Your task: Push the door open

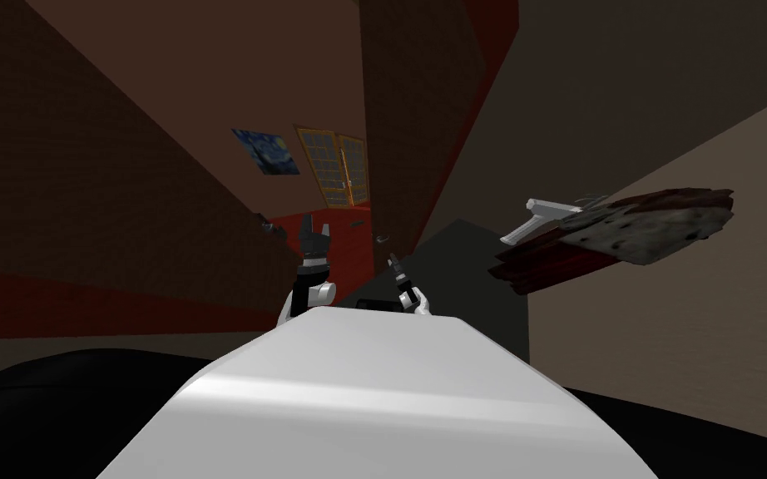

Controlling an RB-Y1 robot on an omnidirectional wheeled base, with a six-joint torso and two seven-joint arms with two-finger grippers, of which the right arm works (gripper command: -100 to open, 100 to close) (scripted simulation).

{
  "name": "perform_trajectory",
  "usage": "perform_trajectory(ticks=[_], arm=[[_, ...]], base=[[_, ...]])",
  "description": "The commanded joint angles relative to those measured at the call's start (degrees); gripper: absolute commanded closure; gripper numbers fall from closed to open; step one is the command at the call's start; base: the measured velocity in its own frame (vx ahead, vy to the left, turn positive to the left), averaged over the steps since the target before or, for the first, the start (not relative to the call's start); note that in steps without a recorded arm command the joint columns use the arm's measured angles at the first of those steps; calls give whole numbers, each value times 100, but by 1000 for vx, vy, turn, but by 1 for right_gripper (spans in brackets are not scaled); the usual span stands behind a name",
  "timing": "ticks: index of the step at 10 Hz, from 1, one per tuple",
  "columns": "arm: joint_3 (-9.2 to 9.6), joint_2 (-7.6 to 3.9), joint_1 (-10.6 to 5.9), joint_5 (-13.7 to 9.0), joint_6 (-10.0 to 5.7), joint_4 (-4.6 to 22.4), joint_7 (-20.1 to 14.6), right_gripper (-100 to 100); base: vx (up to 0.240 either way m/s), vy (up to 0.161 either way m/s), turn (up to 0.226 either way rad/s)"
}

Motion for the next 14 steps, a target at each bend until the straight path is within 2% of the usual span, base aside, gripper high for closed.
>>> perform_trajectory(ticks=[1,6,14], arm=[[52,12,-54,13,-52,174,-6,-100],[250,91,-311,64,-214,874,-38,-100],[454,205,-577,117,-382,1599,-72,-100]], base=[[87,-69,21],[102,-77,25],[86,-54,20]])
